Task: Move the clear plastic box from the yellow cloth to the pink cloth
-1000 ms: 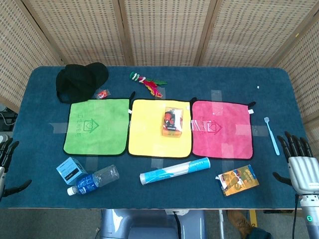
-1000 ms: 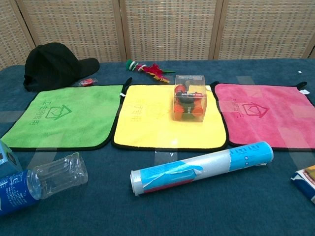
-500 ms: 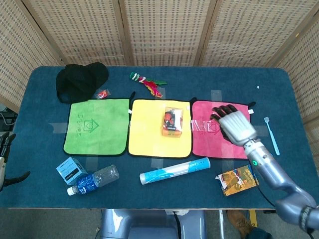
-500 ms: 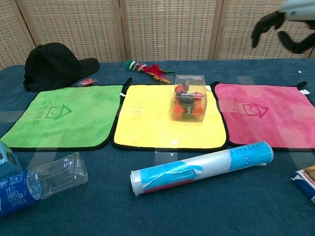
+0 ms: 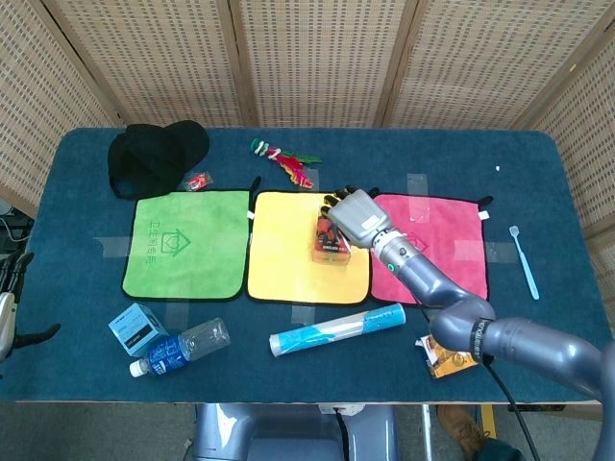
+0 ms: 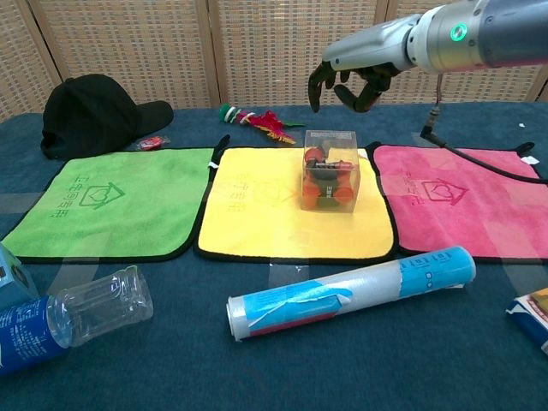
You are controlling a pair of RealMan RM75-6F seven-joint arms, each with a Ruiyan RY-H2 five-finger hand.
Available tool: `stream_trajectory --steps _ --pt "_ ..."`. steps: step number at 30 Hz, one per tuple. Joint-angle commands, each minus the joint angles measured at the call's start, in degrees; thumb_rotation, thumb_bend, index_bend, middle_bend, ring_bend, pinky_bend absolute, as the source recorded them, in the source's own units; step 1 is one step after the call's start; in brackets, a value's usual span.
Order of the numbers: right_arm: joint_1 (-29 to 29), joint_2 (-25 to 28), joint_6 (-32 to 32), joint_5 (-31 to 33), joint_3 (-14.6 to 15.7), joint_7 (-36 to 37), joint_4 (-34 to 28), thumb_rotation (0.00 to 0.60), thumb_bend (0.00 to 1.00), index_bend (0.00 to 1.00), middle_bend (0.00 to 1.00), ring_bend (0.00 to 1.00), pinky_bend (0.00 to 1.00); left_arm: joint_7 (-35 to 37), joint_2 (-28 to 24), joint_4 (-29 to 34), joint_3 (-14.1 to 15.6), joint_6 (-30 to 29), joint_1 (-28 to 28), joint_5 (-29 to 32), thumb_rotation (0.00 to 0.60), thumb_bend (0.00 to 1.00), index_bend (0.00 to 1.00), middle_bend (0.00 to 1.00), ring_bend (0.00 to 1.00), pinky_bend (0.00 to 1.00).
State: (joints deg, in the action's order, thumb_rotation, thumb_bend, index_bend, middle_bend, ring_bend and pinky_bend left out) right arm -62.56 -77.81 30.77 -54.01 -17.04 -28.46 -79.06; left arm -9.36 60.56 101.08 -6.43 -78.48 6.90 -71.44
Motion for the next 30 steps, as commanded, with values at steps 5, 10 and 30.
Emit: stream_trajectory --steps 5,10,30 --pt "-10.8 -11.9 -3.3 12.6 4.0 -4.0 13.0 0.6 1.0 0.34 0.28 0.21 0.24 -0.6 0.4 -1.0 -1.0 3.0 1.8 3.3 0.6 0.0 0.0 0.0 0.0 0.0" --pt "-14.9 -16.0 -4.3 16.6 6.3 -4.7 18.6 0.6 1.0 0.34 0.28 0.21 0.24 -0.5 0.4 -1.3 -1.2 3.4 2.2 4.5 0.6 0.0 0.0 0.0 0.0 0.0" --pt "-19.0 -16.6 -4.6 19.5 15.8 -5.9 19.7 0.6 1.0 0.48 0.41 0.28 0.24 -1.2 0.7 -1.4 -0.9 3.9 3.0 5.8 0.6 0.0 0.0 0.0 0.0 0.0"
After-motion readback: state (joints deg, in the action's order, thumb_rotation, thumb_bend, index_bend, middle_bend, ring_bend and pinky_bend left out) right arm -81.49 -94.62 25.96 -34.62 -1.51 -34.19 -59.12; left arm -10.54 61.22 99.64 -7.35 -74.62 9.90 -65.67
